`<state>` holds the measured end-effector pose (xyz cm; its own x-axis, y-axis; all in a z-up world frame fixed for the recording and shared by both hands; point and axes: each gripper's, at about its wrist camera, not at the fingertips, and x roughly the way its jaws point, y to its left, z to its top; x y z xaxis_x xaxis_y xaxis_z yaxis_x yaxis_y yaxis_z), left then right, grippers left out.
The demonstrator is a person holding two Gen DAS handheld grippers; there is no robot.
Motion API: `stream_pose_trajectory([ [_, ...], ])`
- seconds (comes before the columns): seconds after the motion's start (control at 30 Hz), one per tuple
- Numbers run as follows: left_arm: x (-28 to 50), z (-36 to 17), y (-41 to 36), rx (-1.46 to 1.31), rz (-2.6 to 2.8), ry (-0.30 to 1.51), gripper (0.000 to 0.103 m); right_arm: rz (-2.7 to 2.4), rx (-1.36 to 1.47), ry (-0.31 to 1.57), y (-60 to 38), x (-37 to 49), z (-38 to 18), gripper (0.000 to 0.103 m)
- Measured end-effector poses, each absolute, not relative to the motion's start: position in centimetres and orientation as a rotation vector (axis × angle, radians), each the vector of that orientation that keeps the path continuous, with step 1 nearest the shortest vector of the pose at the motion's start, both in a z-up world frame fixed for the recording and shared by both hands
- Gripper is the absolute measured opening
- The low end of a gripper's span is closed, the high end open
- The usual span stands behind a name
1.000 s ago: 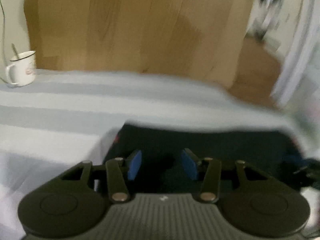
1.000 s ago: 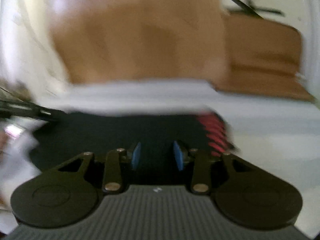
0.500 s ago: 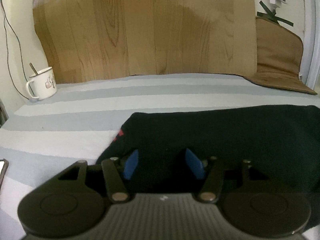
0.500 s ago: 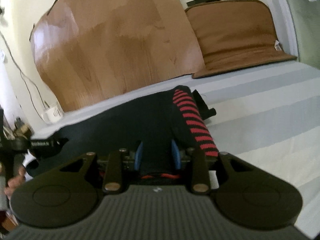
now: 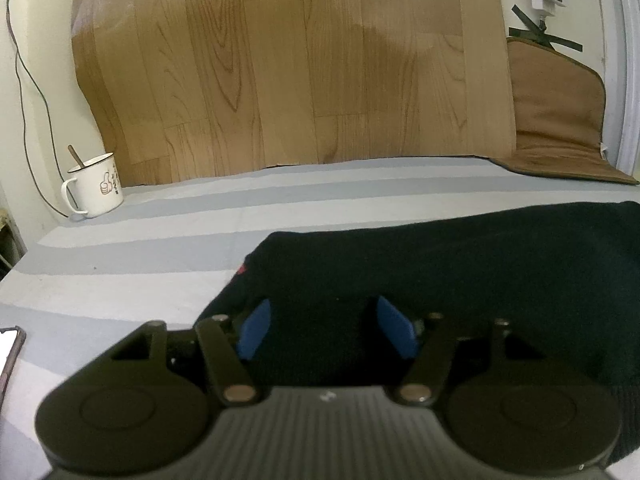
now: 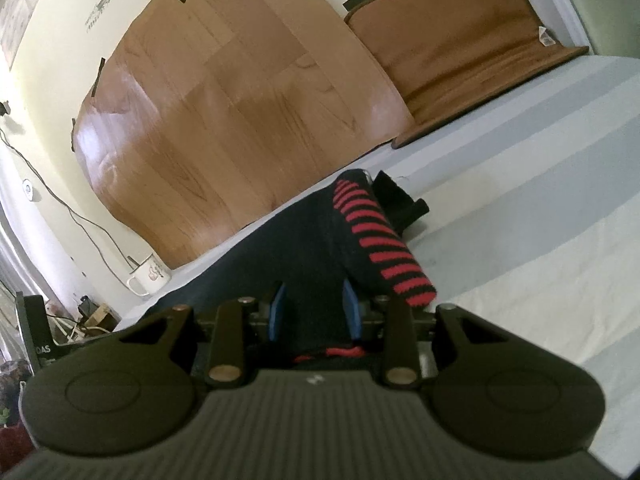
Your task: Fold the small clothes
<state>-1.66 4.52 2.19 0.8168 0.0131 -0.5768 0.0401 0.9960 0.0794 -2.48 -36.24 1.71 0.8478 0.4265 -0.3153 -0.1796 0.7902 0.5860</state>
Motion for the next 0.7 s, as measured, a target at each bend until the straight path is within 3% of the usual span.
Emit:
stream_pose_trajectory([
  [0.7, -1.64, 2.2, 4.84, 0.071, -0.024, 0.611, 0.063, 0.332, 0.571, 0.453, -36.17, -2.55, 1.51, 0.035],
])
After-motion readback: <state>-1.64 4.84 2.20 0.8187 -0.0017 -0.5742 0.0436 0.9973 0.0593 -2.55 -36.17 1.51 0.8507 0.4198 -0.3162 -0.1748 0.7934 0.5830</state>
